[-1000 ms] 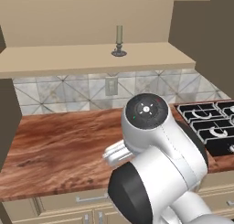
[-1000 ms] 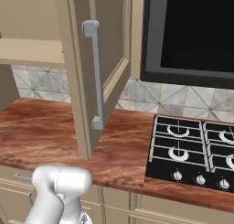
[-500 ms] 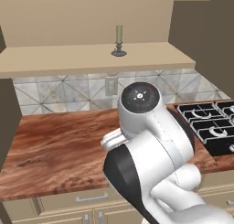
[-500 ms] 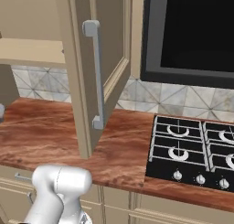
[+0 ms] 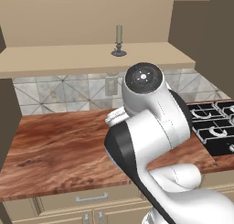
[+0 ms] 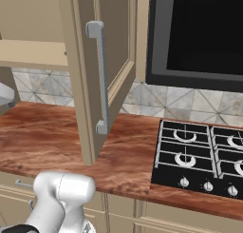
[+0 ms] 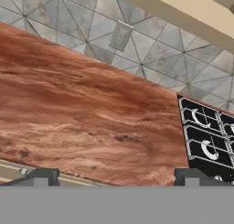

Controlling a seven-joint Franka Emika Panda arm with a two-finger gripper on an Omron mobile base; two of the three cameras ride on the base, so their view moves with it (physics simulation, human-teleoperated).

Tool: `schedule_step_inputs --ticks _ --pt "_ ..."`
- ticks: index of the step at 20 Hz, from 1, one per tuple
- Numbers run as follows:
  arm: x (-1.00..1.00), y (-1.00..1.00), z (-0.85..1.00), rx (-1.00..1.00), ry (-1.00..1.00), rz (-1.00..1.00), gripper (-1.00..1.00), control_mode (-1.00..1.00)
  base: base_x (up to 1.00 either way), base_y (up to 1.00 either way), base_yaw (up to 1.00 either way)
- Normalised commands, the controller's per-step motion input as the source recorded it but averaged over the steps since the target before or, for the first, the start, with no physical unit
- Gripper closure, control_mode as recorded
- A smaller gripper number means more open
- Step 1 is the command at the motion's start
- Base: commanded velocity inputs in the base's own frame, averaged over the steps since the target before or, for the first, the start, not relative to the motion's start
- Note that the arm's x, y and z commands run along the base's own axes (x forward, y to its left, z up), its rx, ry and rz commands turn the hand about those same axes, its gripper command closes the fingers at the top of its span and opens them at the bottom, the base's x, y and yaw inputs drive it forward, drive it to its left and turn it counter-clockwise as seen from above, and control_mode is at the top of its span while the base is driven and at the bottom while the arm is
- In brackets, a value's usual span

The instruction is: Get the candle and the liquor from the cabinet and move them to the dining counter.

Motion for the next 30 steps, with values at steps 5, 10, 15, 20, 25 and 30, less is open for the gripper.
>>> schedule_step_inputs --ticks 5,10,15,20,25,30 --pt "0.02 -0.18 0.32 -0.04 -0.26 0.00 -1.00 -1.00 0.00 0.00 0.00" --pt "0.00 -0.12 0.18 -0.01 -0.36 0.00 -1.00 -1.00 0.00 0.00 0.00" --pt "0.00 -0.09 0.09 0.00 -0.29 0.00 -1.00 -1.00 0.00 0.00 0.00" --pt "0.15 -0.16 0.18 0.00 -0.26 0.00 -1.00 -1.00 0.00 0.00 0.00" --pt "0.21 -0.32 0.49 0.01 -0.16 0.00 -1.00 -1.00 0.00 0.00 0.00" --pt "0.18 -0.27 0.58 0.05 -0.08 0.00 -1.00 -1.00 0.00 0.00 0.00"
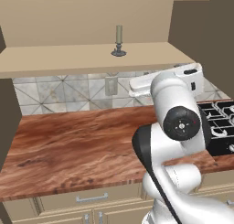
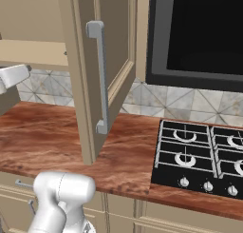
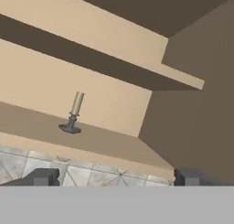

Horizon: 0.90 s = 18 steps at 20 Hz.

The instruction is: Get the candle and the liquor from the cabinet and move them to the dining counter.

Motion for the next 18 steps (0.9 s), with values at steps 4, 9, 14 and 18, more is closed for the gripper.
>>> schedule_step_inputs --ticks 4,9,14,18 --pt "0.30 -0.09 0.46 0.08 -0.09 0.00 -1.00 -1.00 0.00 0.00 0.00" --pt "0.46 0.02 0.17 0.13 -0.06 0.04 -1.00 -1.00 0.00 0.00 0.00" --pt "0.43 0.10 0.00 0.12 -0.05 0.07 -1.00 -1.00 0.00 0.00 0.00" --pt "0.39 0.07 0.00 0.10 -0.03 0.06 -1.00 -1.00 0.00 0.00 0.00"
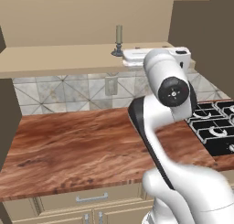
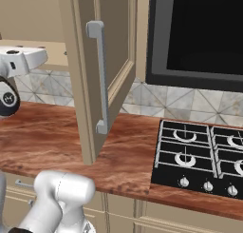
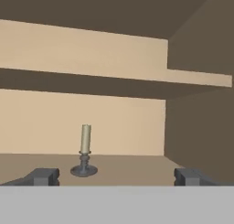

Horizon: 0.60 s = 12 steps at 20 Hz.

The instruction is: Get the candle and the liquor from the cabinet and move them to the dining counter.

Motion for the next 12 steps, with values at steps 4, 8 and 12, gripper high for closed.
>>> schedule_step_inputs --ticks 4,8,12 --pt "0.33 0.08 0.00 0.03 0.00 0.04 -1.00 -1.00 0.00 0.00 0.00" --pt "0.17 0.10 0.00 0.00 0.00 0.02 -1.00 -1.00 0.00 0.00 0.00" --pt "0.15 0.21 0.00 0.00 0.01 0.00 -1.00 -1.00 0.00 0.00 0.00"
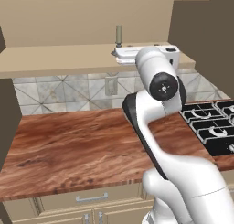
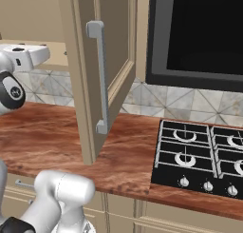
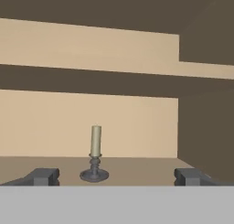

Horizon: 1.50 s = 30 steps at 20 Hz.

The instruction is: Get the candle and the liquor from the cabinet and move them to the dining counter.

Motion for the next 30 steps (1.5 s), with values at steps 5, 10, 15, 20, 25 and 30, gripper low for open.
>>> schedule_step_inputs --ticks 5,10,15,20,25,30 --pt "0.13 0.15 -0.01 0.00 0.00 0.00 -1.00 -1.00 0.00 0.00 0.00" --pt "0.11 0.05 0.00 0.00 0.00 0.00 -1.00 -1.00 0.00 0.00 0.00" --pt "0.12 0.00 0.00 0.00 0.00 0.00 -1.00 -1.00 0.00 0.00 0.00" --pt "0.21 0.02 0.00 0.00 0.00 0.00 -1.00 -1.00 0.00 0.00 0.00" --pt "0.23 0.02 0.00 0.00 0.00 0.00 -1.00 -1.00 0.00 0.00 0.00" --pt "0.34 0.25 0.00 0.00 0.00 0.00 -1.00 -1.00 0.00 0.00 0.00"
